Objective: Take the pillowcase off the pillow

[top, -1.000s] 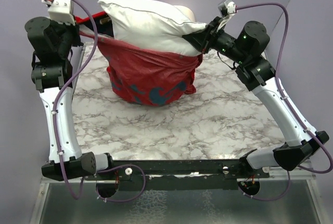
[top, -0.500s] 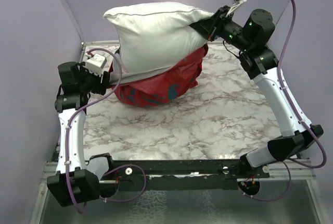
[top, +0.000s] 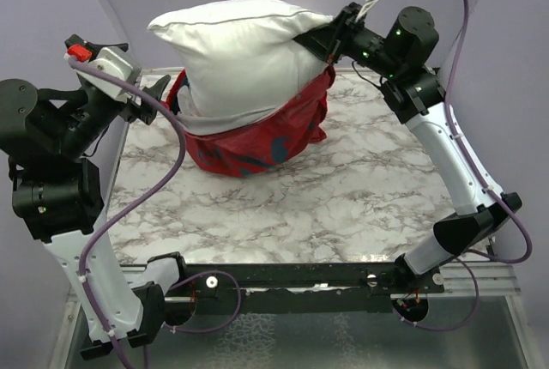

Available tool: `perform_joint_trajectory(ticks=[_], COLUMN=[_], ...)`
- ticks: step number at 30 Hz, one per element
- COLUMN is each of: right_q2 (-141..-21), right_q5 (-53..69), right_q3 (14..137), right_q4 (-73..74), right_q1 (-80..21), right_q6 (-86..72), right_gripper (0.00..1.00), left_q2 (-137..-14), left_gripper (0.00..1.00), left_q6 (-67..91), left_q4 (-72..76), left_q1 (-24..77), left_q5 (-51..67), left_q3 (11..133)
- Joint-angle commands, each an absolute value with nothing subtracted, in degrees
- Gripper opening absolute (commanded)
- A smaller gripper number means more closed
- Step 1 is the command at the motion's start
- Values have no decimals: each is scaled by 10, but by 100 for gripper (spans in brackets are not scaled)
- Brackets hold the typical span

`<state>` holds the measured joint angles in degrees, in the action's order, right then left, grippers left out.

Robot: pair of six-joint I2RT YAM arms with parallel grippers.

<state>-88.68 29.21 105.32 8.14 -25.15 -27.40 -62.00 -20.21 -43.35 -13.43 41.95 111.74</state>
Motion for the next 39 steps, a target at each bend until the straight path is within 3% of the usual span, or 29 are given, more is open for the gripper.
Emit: perform_joint_trajectory(ticks=[1, 9, 19, 25, 34, 39], right_q2=[-929, -1047, -1023, -1069, -1093, -1126], right_q5=[262, 241, 331, 334, 361, 391], right_q3=[1157, 1398, 1377, 1421, 1380, 1411], right_q4=[129, 232, 98, 123, 123, 134], right_q1=[-327, -448, -464, -465, -471, -471], right_q6=[-217, -179, -257, -266, -261, -245], right_gripper=[1, 1, 1, 1, 1, 1], left_q2=[-638, -675, -682, -687, -710, -749], left_gripper=[78, 78, 80, 80, 80, 73], left_q6=[-142, -1, 25, 46, -147, -267], left_q4=[-415, -247, -231, -256, -320, -447], left_q1=[-137, -142, -157, -157, -131, 1], left_q5=[532, 619, 655, 684, 550, 432], left_q3=[1156, 1201, 1143, 1106, 1054, 1080])
